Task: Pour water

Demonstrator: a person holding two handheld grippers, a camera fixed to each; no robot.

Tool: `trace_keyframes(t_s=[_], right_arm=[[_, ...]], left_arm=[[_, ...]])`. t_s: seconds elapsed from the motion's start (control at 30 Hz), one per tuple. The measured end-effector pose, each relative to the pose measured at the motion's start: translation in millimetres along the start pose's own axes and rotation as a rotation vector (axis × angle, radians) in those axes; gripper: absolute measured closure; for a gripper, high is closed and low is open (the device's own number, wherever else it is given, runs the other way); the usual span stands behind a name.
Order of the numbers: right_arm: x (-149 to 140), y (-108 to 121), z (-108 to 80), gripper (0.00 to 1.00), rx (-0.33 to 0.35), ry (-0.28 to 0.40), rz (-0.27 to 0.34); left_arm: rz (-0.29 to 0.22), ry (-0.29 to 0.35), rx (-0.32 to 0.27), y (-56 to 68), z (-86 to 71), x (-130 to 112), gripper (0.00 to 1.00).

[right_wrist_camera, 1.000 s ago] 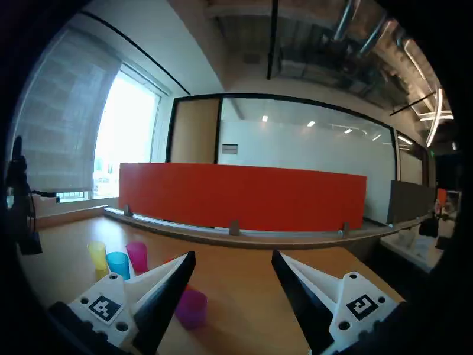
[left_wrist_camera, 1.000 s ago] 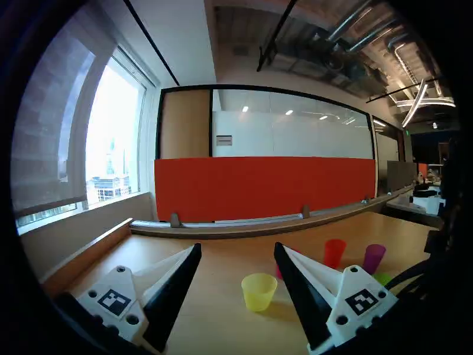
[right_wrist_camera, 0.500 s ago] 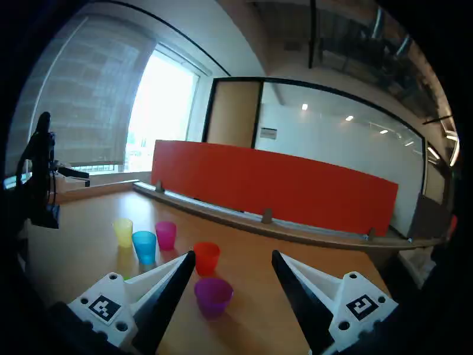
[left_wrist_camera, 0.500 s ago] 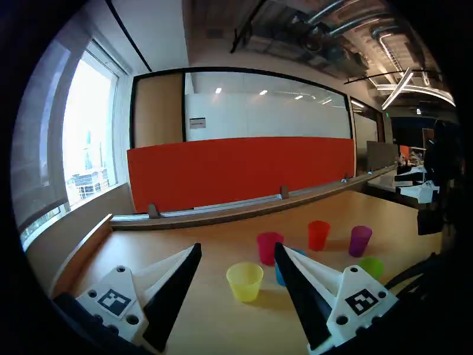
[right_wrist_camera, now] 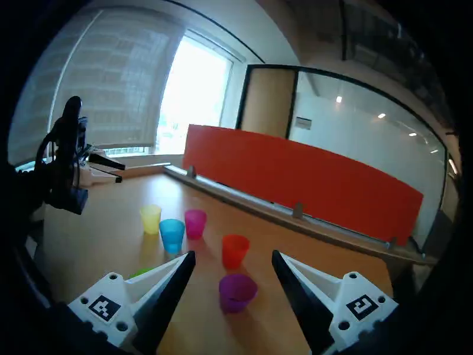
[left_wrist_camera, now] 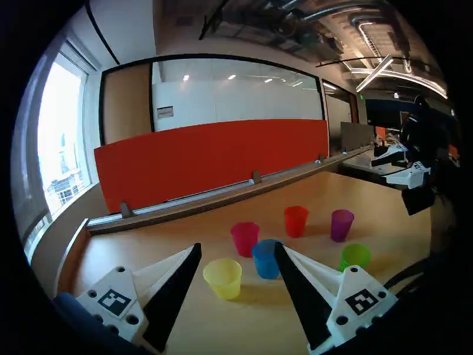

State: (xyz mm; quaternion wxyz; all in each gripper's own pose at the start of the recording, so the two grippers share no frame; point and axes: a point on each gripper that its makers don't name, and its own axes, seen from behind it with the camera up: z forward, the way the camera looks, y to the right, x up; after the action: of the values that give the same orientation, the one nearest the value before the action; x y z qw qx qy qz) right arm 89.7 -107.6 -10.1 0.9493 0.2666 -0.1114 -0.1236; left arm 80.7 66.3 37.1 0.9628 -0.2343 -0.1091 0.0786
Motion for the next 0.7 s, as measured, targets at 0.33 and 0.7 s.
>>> trace_keyframes(t_s=[0.33, 0.7], right_arm=[[-3, -18, 1.8, 0.0, 0.092, -0.049, -0.002], [-14, -36, 6.2, 0.0, 0.154, -0.083, -0.02]], left_arm=[[0.033, -0.045, -0.067, 11.0, 19.0, -4, 0.09], [0.039, -0.082, -0.143, 30.7, 44.8, -15, 0.09]])
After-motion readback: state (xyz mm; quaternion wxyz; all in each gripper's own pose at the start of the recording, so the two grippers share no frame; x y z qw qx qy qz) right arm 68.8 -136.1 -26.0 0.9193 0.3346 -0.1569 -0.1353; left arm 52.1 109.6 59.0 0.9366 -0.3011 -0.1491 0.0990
